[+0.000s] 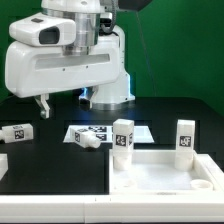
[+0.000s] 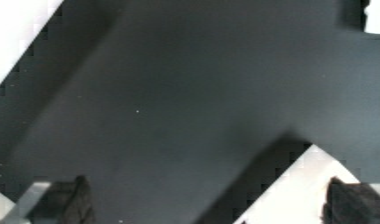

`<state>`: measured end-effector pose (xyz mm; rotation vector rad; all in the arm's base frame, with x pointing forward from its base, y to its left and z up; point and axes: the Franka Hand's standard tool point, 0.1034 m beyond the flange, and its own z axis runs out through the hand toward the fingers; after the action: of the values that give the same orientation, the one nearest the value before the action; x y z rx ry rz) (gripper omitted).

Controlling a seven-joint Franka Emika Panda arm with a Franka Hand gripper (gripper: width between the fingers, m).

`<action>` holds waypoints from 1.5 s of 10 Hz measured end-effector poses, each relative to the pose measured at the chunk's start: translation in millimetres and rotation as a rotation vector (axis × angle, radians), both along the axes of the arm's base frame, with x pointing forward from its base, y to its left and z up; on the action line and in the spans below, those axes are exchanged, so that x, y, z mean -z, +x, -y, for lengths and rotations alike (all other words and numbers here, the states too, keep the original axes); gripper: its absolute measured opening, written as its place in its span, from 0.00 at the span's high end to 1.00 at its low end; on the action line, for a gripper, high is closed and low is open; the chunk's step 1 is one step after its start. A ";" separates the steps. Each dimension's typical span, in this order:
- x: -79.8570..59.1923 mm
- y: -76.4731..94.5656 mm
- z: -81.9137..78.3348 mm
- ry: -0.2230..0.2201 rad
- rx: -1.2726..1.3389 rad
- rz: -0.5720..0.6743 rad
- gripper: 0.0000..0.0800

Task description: Assemble square table

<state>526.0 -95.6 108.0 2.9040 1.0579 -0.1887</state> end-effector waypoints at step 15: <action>97.0 -128.9 -27.5 0.007 0.092 -0.076 0.19</action>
Offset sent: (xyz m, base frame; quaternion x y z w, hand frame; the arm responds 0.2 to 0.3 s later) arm -0.0717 0.0289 -0.0381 -0.0099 0.0510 0.0255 0.9983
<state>397.1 -68.1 11.1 2.9765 0.9370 -0.3022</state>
